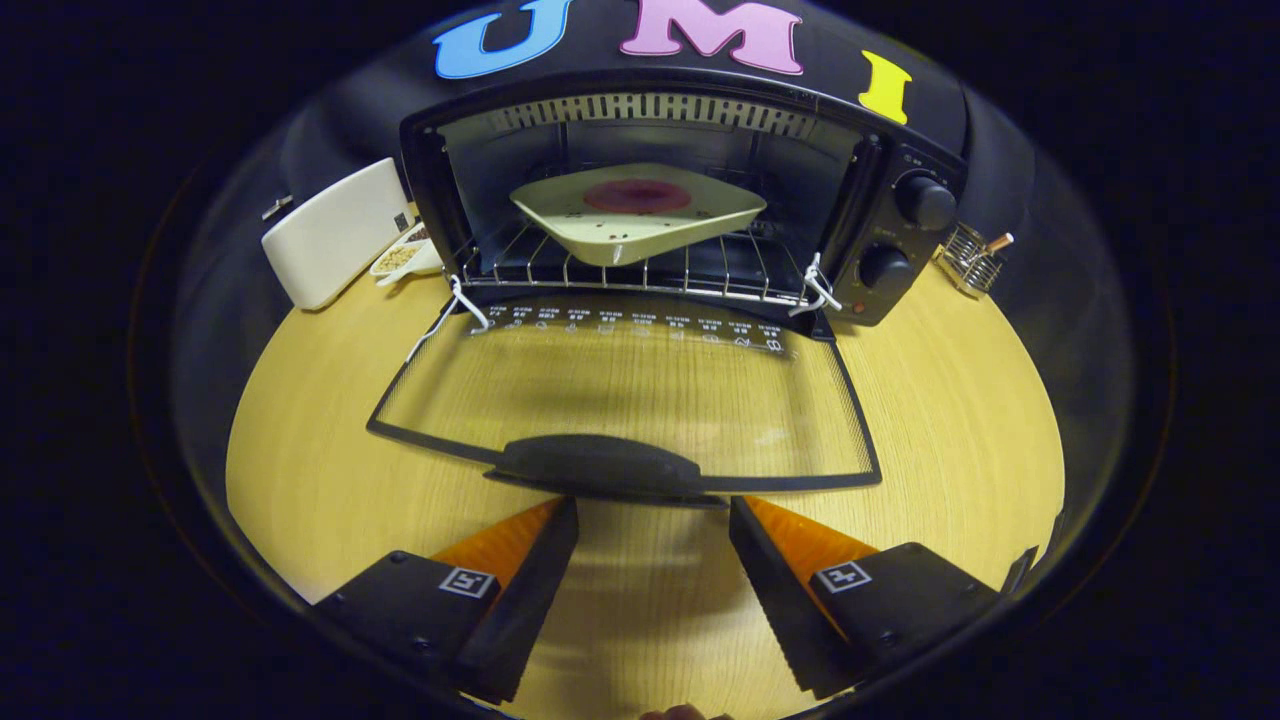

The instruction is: Open the toaster oven, put the food inside, and close the toaster oven door.

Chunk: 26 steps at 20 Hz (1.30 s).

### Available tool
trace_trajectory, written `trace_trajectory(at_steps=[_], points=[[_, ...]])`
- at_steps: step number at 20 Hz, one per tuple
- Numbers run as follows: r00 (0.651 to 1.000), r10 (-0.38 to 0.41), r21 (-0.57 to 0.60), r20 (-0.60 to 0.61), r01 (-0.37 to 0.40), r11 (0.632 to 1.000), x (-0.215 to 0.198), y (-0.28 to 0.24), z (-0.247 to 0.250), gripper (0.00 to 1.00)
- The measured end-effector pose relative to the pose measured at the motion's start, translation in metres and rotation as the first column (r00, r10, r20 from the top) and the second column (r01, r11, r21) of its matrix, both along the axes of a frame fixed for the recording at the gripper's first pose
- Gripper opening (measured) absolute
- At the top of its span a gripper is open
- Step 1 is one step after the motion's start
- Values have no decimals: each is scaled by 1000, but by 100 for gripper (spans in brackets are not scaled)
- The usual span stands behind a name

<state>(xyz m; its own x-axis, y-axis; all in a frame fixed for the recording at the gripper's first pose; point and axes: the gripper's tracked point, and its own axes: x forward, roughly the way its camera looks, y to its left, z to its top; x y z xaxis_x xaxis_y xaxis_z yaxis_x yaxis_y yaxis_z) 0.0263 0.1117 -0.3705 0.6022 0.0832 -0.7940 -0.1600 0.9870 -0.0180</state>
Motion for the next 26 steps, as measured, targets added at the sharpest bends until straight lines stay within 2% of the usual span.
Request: trace_trajectory(at_steps=[5, 10, 15, 20, 21, 24, 26], points=[[999, 26, -10, 41, -25, 1000, 0, -4, 24, 99], [984, 70, 32, 163, -76, 997, 0, -4, 76, 99], [962, 15, 138, 272, -55, 989, 27, 0, 136, 99], [883, 33, 147, 468, -114, 983, 46, 7, 221, 100], [853, 32, 133, 521, -119, 984, 44, -1, 243, 100], [726, 19, 90, 687, -111, 990, 33, -36, 313, 99], [662, 14, 83, 749, -115, 990, 16, -51, 345, 99]])
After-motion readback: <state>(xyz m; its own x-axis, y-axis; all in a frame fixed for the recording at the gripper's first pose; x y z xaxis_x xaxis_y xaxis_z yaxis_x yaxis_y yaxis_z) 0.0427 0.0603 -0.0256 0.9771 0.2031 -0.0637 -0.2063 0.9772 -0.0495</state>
